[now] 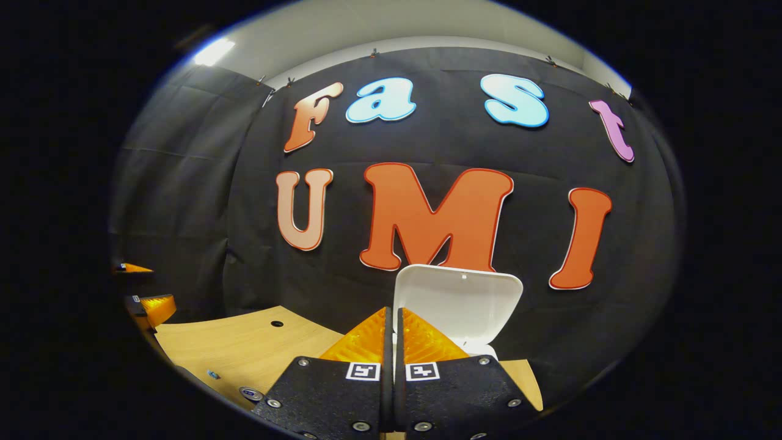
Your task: Press the lid of the desktop garbage bin to open it, pick up the crumpled paper on the desktop and throw it into the bin, then pick up the pop can on the desktop and drop it into the bin, and finally close the garbage bin lid.
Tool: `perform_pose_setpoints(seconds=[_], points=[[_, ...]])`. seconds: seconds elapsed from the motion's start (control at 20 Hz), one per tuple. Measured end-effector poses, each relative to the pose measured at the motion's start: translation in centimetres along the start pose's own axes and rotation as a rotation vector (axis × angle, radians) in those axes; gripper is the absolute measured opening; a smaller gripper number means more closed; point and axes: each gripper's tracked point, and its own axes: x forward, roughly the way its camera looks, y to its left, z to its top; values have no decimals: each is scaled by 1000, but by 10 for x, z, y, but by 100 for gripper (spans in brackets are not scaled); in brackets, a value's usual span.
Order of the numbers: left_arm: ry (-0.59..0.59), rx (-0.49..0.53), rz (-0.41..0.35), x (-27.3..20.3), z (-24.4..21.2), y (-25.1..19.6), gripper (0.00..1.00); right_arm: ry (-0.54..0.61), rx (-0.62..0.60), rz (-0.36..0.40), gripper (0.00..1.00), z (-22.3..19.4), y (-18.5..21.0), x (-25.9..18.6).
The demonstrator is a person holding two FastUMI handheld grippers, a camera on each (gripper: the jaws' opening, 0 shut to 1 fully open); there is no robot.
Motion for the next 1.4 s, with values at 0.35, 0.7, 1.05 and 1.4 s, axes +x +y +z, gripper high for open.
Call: perform_pose_setpoints(seconds=[0.35,0.7,1.05,1.4], points=[[59,0,-28,23,-27,36,100,129,42,104,8,-53,86,-9],[233,-51,-94,50,-90,55,100,314,136,157,38,-115,150,-18],[457,-59,-169,57,-166,56,97,427,111,184,71,-158,184,-35],[672,-76,-255,48,-232,46,100,521,105,159,96,-189,197,-48]])
